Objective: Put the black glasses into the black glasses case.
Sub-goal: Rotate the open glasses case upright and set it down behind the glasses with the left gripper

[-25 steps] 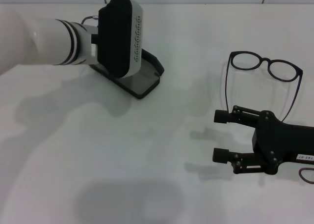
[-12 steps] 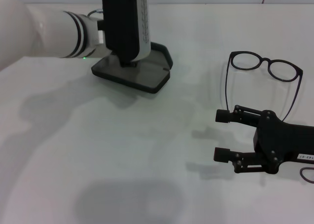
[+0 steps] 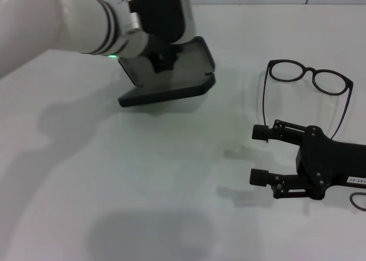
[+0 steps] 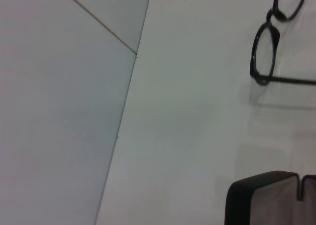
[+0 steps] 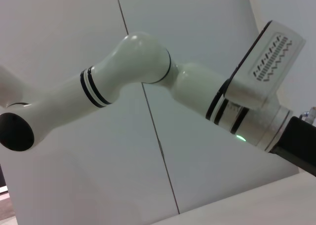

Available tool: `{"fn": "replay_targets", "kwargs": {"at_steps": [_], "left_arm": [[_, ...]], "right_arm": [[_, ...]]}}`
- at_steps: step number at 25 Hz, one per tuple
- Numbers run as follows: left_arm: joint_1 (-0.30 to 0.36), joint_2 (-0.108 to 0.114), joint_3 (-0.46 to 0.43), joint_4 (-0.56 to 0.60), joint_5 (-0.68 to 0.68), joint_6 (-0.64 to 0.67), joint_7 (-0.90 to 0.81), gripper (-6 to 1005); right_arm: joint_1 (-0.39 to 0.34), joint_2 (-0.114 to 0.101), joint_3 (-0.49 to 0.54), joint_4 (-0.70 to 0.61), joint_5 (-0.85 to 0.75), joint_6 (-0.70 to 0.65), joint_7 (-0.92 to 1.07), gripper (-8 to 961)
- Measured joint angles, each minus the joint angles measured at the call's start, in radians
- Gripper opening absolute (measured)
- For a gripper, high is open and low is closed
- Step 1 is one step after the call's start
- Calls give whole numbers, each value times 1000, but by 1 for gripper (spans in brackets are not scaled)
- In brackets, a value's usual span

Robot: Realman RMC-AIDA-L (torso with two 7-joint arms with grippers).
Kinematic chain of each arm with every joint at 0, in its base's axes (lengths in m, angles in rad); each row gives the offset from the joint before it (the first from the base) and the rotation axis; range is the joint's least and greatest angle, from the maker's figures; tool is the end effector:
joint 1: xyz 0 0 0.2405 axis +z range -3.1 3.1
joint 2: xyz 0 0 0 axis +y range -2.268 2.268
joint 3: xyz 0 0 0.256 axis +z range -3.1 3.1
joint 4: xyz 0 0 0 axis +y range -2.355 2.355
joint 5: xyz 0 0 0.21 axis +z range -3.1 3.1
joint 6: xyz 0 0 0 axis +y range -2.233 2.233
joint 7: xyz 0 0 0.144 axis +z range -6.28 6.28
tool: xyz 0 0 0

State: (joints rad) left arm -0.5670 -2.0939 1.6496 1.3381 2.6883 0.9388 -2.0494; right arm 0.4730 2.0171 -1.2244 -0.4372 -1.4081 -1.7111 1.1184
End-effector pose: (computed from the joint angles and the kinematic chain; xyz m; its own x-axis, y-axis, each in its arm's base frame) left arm -0.1423 0.3967 -0.0340 0.9328 -0.0574 -0.3558 -0.2596 -0.7919 -0.5527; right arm 0.2330 0.2800 -0.0284 0.6893 -0.2151 -0.6918 -0.2324 -0.9701 0.0701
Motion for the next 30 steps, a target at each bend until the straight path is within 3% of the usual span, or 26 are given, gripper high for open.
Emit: {"fn": "replay_targets", "kwargs": {"at_steps": [9,16,25,30], "left_arm": [[-28,-1,182,35,132,6,-272,127],[-55,-3,225,35,143,14,-369,110],[-56,-3,242,52,144,41,-423,229],[-28,-2,243,89,144,47,-432,464]], "right_arm": [[-5,3,0,0,-2,2,-7,875],[-4,3,0,10,-1,1,-12,874],[-7,0,3,11,0,2,-13,874],[-4,0,3,11,0,7,-14,874]]}}
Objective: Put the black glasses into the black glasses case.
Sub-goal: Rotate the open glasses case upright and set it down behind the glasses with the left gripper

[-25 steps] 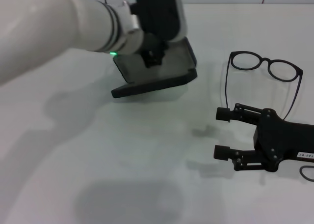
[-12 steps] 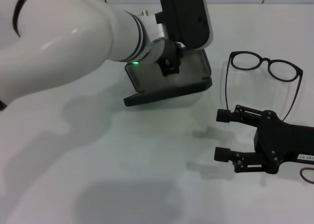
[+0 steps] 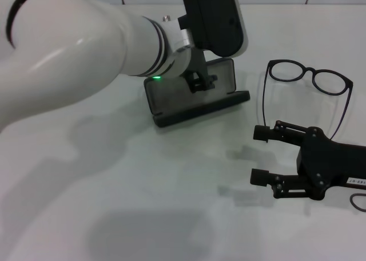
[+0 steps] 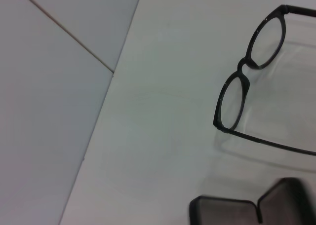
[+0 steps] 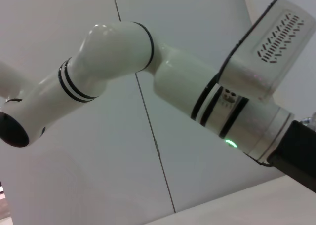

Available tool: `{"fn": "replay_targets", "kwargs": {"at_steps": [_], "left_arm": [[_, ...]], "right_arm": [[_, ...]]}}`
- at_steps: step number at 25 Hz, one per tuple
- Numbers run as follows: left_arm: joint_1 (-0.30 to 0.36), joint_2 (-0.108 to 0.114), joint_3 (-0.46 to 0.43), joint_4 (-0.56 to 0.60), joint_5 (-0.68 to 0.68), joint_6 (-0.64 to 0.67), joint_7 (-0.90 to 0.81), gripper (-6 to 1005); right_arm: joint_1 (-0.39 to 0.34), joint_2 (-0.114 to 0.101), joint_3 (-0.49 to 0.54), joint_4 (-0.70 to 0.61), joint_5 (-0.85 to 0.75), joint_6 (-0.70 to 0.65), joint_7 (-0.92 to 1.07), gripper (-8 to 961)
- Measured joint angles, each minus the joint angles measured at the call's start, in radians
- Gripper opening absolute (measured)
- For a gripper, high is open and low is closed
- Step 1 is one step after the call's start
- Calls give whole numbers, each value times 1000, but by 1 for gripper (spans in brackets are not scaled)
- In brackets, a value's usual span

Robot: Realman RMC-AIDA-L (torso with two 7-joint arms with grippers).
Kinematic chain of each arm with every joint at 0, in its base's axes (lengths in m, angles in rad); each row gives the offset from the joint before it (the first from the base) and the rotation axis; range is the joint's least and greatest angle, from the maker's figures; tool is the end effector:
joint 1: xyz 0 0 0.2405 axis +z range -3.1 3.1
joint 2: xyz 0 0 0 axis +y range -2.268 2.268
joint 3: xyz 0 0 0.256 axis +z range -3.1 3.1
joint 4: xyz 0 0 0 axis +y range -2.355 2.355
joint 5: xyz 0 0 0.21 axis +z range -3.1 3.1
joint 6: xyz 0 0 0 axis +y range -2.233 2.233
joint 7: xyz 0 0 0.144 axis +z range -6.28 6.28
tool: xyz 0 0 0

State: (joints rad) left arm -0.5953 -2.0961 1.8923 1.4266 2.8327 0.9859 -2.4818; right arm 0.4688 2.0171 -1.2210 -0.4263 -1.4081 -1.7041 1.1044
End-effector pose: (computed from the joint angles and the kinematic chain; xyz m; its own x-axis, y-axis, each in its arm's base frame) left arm -0.1072 0.3682 -0.0693 0.9465 0.0329 -0.3211 -0.1635 -0.8089 -0.5648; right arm 0.2362 0.2790 -0.0293 0.6897 -0.2142 -0.6917 -0.2413 -0.9686 0.0594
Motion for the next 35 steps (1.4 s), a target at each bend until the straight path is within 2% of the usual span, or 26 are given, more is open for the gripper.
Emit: {"fn": "replay_targets", "kwargs": {"at_steps": [11,16,19,24,30,35], "left_arm": [[88,1,4,27,1,-41,17,637],[126,1,39,31,1,-90,29,545],[135,-1,54,31,1,-102,23,294],[151,-2,84,27,-4,-113,18,96],[166,-4,121,10,-8,-133,10,19],[179,-4,144,-10,-10,-149,3,19]], "right_arm": [[9,-1,0,0,0,22,-1,874],[12,-1,0,-4,0,33,-1,874],[22,-1,0,-3,0,39,-2,874],[34,-2,0,-1,-1,47,-2,873],[37,-1,0,0,-4,53,-2,873],[35,-5,0,0,-5,57,2,873]]}}
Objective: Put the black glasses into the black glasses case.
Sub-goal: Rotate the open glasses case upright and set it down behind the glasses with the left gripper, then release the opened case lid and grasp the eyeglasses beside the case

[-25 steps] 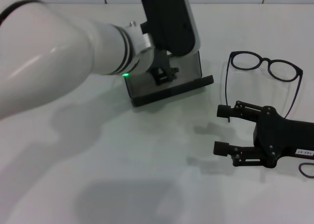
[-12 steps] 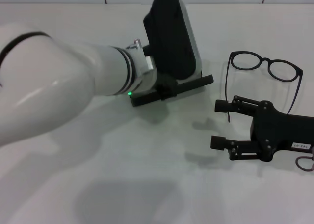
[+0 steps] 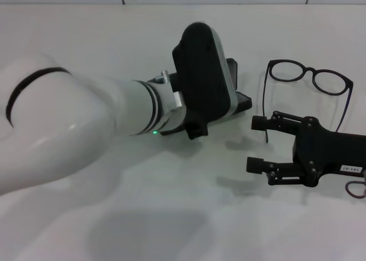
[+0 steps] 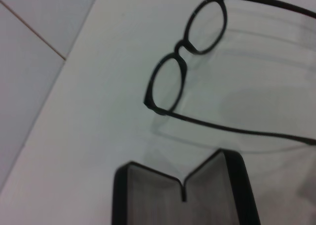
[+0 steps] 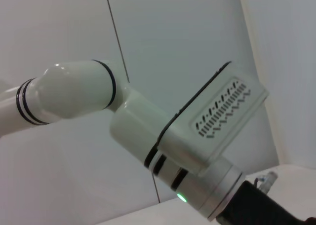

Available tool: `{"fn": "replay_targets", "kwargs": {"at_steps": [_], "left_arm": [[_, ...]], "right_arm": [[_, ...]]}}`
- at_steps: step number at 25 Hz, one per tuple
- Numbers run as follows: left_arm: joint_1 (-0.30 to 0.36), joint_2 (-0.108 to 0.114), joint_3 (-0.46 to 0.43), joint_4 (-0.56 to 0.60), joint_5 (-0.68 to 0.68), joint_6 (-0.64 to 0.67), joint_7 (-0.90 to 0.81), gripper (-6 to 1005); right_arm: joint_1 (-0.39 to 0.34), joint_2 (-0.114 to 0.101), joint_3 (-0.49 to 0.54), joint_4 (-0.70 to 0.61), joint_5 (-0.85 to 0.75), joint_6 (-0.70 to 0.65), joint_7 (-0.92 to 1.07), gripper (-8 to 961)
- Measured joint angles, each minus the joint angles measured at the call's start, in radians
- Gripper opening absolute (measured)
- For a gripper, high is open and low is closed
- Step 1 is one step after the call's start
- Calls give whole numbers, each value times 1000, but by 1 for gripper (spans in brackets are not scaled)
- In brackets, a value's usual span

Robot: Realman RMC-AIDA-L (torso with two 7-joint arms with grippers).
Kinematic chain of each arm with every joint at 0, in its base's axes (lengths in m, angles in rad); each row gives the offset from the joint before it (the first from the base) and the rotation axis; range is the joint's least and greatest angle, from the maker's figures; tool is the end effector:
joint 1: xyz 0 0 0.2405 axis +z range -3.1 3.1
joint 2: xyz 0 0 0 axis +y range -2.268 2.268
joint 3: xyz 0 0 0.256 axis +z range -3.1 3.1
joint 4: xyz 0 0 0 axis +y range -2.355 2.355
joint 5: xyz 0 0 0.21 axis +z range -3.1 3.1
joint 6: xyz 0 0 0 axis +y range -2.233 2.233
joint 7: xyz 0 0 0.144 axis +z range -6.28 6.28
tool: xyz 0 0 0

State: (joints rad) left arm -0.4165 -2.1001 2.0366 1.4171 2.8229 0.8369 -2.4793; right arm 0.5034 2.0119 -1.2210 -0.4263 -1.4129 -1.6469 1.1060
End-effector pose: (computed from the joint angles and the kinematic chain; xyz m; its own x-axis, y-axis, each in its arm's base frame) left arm -0.1472 0.3293 -0.1003 0.9570 0.0403 -0.2871 -0.1237 -0.8388 -0.5301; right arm 0.2322 0.2937 -0.0308 0.7193 -0.1943 -0.6670 -0.2421 -0.9700 0.0214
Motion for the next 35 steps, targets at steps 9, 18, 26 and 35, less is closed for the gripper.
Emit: {"fn": "replay_targets", "kwargs": {"at_steps": [9,18,26,35], "left_arm": [[11,0,24,-31,-1,-15,-14,19],[21,1,21,-52,5,-17,-31,19],[51,3,17,-40,8,-43,-36,20],[66,4,-20,-36,-1,-55,-63,22]], "right_arm": [[-31,-29,34,5,-1,-7,8,873],[-47,-42,53,12,1,-9,9,873],[-48,-35,54,12,-2,-5,7,873],[-47,-40,54,12,-4,-6,5,872]]}}
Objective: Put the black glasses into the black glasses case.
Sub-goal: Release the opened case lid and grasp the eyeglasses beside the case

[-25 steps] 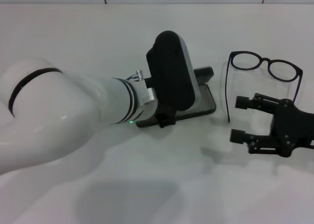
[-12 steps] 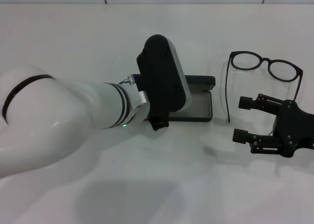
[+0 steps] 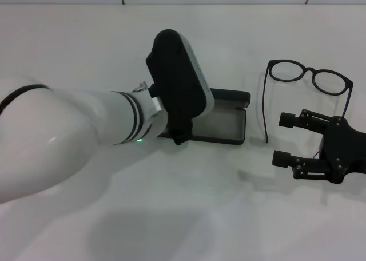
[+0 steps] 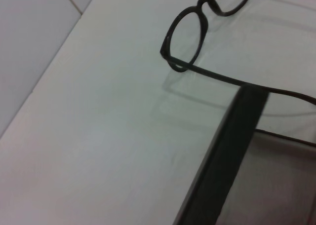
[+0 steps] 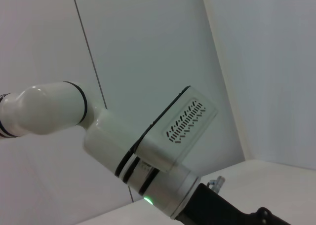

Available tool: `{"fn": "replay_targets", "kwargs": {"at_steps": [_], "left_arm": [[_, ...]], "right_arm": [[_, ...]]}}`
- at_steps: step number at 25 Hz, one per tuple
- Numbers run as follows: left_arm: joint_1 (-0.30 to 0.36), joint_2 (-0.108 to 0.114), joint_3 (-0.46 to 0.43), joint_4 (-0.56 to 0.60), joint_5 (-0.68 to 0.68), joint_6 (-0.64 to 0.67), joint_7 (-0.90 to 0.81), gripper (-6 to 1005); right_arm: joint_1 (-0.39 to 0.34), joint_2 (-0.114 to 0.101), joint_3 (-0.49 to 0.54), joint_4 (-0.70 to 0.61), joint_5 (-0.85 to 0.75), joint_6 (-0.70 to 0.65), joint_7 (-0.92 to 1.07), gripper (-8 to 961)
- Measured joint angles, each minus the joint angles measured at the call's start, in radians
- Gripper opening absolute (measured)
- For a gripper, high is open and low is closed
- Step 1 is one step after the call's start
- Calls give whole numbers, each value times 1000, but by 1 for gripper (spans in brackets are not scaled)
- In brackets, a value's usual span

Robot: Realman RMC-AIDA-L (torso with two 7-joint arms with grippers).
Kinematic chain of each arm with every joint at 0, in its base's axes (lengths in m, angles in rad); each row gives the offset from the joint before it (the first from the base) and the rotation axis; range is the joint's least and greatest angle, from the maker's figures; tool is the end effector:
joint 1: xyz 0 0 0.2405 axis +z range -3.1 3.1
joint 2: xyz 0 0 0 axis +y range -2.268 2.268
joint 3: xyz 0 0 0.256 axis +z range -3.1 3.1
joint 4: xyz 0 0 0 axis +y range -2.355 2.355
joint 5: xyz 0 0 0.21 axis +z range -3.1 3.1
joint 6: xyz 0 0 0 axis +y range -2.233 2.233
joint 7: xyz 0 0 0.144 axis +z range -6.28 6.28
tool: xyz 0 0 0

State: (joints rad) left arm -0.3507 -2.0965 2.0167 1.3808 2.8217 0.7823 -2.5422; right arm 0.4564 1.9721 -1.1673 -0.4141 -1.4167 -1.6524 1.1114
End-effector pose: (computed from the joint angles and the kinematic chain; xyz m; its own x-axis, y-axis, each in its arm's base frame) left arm -0.1759 0.3267 -0.0975 0.9574 0.1705 -0.2328 0.0051 -0.8165 -0.5773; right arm 0.2572 0.2907 -0.0109 0.7092 -0.2194 -0.6700 -0.3180 -0.9477 -0.0263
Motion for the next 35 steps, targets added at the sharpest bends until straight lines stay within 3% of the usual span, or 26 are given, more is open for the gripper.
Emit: {"fn": "replay_targets", "kwargs": {"at_steps": [11,15,21,24,28,31,35], "left_arm": [[160,9,-23,190,-82,56,4,29],[167,10,-123,198,-308,169,115,30],[168,10,-397,144,-787,442,392,32],[168,10,-520,24,-999,540,561,33],[155,11,-716,-273,-1240,715,860,34],[122,15,-872,-516,-1298,856,1067,35],[100,25,-996,-750,-1294,946,1258,37]], "right_arm": [[9,-19,-2,-1,-3,2,4,872],[12,-28,-3,-4,-3,1,6,872],[39,-34,-9,-3,-3,0,6,872],[40,-35,-10,-3,-5,-2,7,872],[47,-36,-11,-19,-32,-8,46,872],[54,-42,-5,-43,-56,-25,86,872],[61,-55,-4,-51,-57,-78,93,872]]}}
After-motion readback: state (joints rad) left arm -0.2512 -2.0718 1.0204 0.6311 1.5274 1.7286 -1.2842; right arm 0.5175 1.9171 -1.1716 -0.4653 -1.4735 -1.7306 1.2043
